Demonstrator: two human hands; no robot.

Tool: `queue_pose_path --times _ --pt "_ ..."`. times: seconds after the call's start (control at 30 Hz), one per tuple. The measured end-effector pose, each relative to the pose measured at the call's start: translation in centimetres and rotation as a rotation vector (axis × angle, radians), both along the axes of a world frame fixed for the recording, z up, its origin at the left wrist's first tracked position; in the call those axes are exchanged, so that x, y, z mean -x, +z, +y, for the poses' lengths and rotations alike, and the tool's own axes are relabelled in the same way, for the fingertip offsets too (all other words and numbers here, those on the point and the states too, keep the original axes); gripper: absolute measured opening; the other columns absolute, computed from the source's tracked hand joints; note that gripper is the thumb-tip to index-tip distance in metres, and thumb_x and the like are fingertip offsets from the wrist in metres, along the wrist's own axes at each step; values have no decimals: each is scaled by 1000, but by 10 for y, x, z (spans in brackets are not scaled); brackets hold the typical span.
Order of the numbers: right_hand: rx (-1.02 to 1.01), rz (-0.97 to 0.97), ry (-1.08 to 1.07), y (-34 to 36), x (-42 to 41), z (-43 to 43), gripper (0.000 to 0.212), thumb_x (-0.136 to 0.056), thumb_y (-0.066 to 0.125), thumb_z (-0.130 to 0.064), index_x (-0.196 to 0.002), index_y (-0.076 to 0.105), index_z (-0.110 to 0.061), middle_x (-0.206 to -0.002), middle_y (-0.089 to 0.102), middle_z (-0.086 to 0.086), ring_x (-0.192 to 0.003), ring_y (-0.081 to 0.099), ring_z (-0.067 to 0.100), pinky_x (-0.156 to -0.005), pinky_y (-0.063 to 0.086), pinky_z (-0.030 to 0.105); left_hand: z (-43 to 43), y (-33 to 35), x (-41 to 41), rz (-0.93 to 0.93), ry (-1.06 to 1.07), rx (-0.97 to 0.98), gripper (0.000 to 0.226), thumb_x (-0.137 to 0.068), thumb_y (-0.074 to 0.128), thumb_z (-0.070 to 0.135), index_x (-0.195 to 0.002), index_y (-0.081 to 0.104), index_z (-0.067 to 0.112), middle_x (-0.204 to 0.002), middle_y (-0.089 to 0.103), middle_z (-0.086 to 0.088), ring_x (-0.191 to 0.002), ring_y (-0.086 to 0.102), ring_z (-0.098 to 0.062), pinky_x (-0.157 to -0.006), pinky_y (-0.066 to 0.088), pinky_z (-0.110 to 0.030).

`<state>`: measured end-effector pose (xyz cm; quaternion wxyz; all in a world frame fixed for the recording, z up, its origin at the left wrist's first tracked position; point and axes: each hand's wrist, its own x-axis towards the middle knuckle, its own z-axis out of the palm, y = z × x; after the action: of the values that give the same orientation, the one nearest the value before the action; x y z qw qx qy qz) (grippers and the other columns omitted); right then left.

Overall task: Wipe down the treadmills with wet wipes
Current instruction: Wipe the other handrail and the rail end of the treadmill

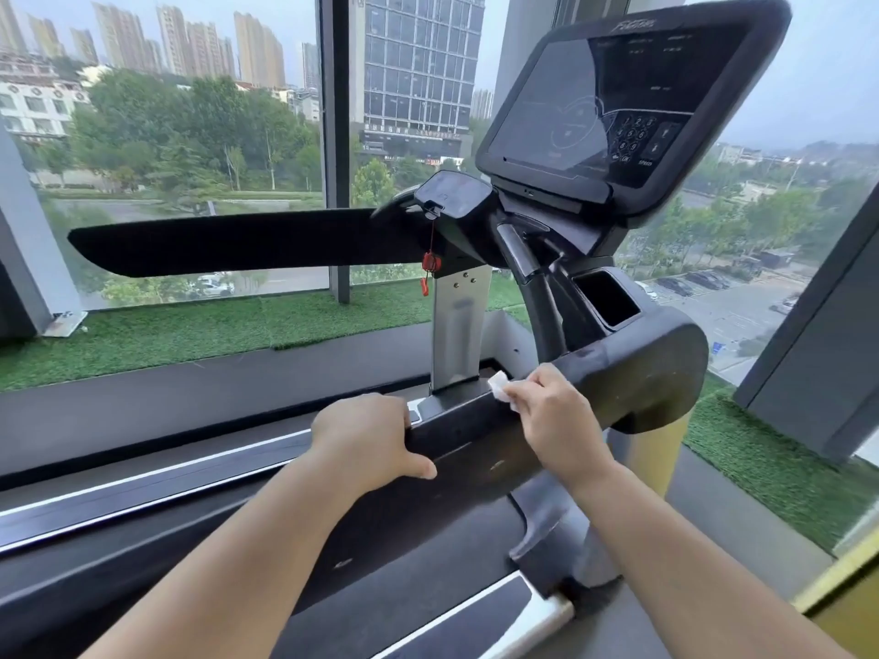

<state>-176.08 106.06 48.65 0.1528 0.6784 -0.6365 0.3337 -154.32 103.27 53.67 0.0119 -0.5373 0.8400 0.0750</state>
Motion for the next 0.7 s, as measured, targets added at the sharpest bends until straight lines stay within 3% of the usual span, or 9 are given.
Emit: queue_pose_path --times 0.07,0.17,0.3,0.37,0.43,0.47,0.53,0.6,0.7 --pt "52 -100 -102 3 12 2 18 -82 67 3 -96 74 -6 -75 55 8 -63 57 26 -62 55 38 0 0 1 -15 -19 9 58 -74 64 64 -116 57 24 -112 61 7 -102 59 -17 -77 49 -29" --pt "170 -210 -7 6 -12 10 18 -86 63 -8 -100 73 -5 -76 57 5 -70 55 13 -71 45 13 -1 -2 1 -11 -34 33 57 -76 63 64 -116 56 24 -112 60 7 -103 58 -17 -71 43 -26" --pt "73 -152 169 -7 -64 14 21 -89 57 -21 -98 73 -12 -77 53 1 -66 54 16 -64 48 25 -1 -6 8 47 -61 66 58 -76 61 65 -119 51 27 -118 54 5 -108 55 -17 -72 41 -29" --pt "-33 -139 190 -7 -73 15 54 -95 39 -55 -101 71 -12 -79 49 -6 -67 49 6 -62 45 16 -1 -9 12 73 -64 72 60 -76 61 64 -120 49 25 -120 52 4 -113 53 -17 -73 38 -28" --pt "-137 -142 200 -12 -65 14 102 -73 11 -89 -105 66 -10 -78 42 -18 -73 47 -5 -64 35 5 -2 -12 15 82 -58 70 61 -77 62 64 -121 48 24 -122 52 5 -115 52 -16 -74 36 -27" --pt "-126 -126 213 -13 -59 12 107 -69 9 -92 -104 66 -9 -77 41 -21 -73 46 -8 -64 35 5 -3 -13 15 80 -54 66 62 -76 61 64 -122 48 24 -122 53 5 -115 52 -16 -74 36 -27" --pt "-53 -84 230 -13 -52 12 75 -90 29 -72 -100 67 -8 -75 46 -12 -67 47 1 -61 40 14 -4 -13 15 72 -51 58 63 -75 62 66 -122 49 25 -120 53 5 -113 53 -17 -73 38 -28" --pt "81 -35 257 -16 -39 13 25 -96 48 -28 -103 67 -13 -76 51 2 -63 49 13 -56 46 27 -4 -13 14 74 -42 45 65 -74 63 67 -122 49 26 -118 53 5 -110 54 -18 -74 39 -28" --pt "126 11 255 -17 -11 10 21 -92 52 -13 -102 70 -10 -77 52 7 -64 49 16 -60 46 23 -2 -12 14 83 -29 29 64 -74 63 66 -122 49 26 -117 53 5 -109 53 -18 -74 39 -28"
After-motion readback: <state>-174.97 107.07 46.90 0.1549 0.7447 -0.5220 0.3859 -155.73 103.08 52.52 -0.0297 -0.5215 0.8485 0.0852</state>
